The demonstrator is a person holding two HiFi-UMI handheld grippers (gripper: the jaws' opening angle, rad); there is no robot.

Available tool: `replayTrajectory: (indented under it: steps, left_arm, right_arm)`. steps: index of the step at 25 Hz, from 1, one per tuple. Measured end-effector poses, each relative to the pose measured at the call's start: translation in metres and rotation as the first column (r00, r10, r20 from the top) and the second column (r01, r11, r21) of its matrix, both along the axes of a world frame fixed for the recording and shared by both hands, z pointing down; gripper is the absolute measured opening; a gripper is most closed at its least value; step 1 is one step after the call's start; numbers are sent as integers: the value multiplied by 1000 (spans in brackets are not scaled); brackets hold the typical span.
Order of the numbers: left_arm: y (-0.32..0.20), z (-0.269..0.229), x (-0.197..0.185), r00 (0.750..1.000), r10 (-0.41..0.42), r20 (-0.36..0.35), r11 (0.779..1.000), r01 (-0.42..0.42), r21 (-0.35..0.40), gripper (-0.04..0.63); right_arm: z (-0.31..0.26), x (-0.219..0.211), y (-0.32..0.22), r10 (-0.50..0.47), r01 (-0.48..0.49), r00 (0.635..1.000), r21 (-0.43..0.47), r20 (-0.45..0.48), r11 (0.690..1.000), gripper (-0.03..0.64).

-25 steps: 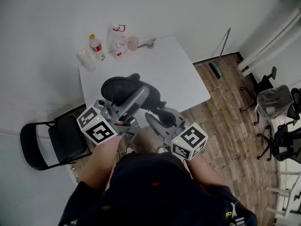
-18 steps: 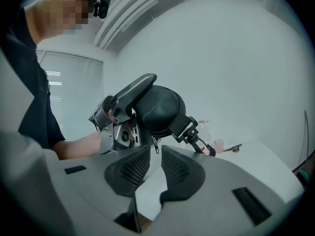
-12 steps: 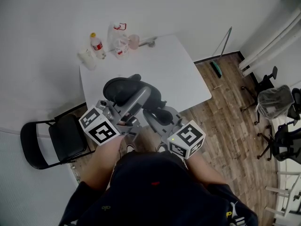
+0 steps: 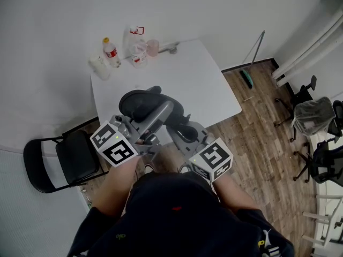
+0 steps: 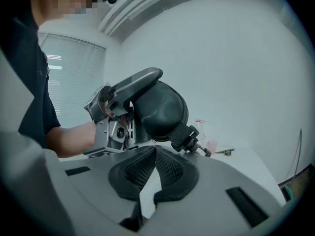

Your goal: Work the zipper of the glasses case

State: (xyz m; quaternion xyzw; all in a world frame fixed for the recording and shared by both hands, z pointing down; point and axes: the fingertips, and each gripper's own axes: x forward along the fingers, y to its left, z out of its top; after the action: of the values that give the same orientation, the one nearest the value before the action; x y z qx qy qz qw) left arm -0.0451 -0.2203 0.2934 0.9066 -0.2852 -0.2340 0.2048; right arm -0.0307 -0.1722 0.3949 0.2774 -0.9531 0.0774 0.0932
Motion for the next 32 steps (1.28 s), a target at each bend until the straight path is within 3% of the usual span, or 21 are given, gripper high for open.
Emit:
replayTrajectory:
  steps: [6,13,20,23,28,32]
  left_arm:
    - [-3,7,-2,1000,19,6,999,-19,-30,273]
    - [3,28,8,991,100,88,992,-92,-89,273]
    - [11,46,16,967,183,175,977,-158,-144,275]
    - [15,56,19,949,227,220,967,-193,-168,275]
    - [19,71,21,933,293,211,942,-244,-229,275]
    - [22,82,25,903,360,234,917,-296,-269,275]
  right_arm:
    - [6,16,-10,32,-30,997,38,-73,999,20]
    - [9,31,-17,49,0,967,191,-249,982,20]
    - [18,36,-17,75,35,926,281,-370,959,20]
    - [21,35,-17,79,53,912,306,-403,950,21]
    - [26,34,-13,80,90,885,336,-460,937,21]
    - [33,33,-10,76,140,849,361,-524,922,21]
